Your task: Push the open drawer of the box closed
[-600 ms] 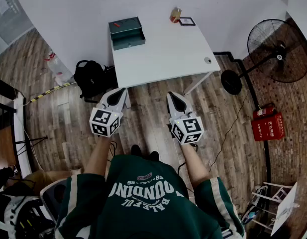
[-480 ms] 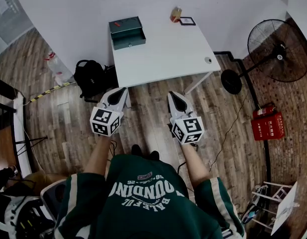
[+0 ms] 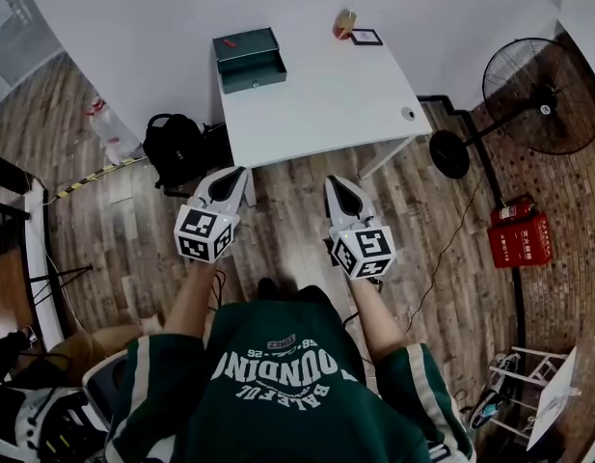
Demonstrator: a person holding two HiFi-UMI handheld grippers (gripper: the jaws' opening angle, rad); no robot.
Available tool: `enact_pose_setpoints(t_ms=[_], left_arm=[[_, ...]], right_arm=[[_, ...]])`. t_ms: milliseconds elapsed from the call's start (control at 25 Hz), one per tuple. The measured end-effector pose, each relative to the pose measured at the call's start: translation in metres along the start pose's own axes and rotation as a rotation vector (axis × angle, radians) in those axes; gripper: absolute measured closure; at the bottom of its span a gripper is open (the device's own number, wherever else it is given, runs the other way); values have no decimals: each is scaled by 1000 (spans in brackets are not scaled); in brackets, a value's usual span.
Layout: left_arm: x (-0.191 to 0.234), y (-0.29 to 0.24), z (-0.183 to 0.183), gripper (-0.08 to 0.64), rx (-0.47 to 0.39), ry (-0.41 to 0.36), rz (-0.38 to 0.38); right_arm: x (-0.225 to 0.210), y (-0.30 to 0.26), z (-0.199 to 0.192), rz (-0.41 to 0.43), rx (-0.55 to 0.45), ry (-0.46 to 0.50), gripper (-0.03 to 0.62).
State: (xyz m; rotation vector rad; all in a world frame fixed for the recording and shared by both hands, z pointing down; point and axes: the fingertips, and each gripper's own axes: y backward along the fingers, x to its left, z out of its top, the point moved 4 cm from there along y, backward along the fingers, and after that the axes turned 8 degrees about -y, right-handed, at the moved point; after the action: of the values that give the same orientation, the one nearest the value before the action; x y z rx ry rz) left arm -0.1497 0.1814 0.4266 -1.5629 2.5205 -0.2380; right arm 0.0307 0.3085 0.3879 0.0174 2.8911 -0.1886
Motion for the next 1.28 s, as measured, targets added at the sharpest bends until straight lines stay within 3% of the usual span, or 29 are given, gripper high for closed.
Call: enact_pose_setpoints(t_ms=[400,640,960,1280], left_arm=[[18,-17,-7,508,6,9,-7],[42,-45,-14,508,20,24,15],[92,-112,-6,508,42,44,71],[143,-188,12,508,72,83,191]], right_arm=[[-7,-22,-3,-3,-10,-25,594],[-27,-64,-4,-9,1,-12,594],[-71,-153,13,57,25,-24,594],[-118,-263,45,218,75,-13,594]])
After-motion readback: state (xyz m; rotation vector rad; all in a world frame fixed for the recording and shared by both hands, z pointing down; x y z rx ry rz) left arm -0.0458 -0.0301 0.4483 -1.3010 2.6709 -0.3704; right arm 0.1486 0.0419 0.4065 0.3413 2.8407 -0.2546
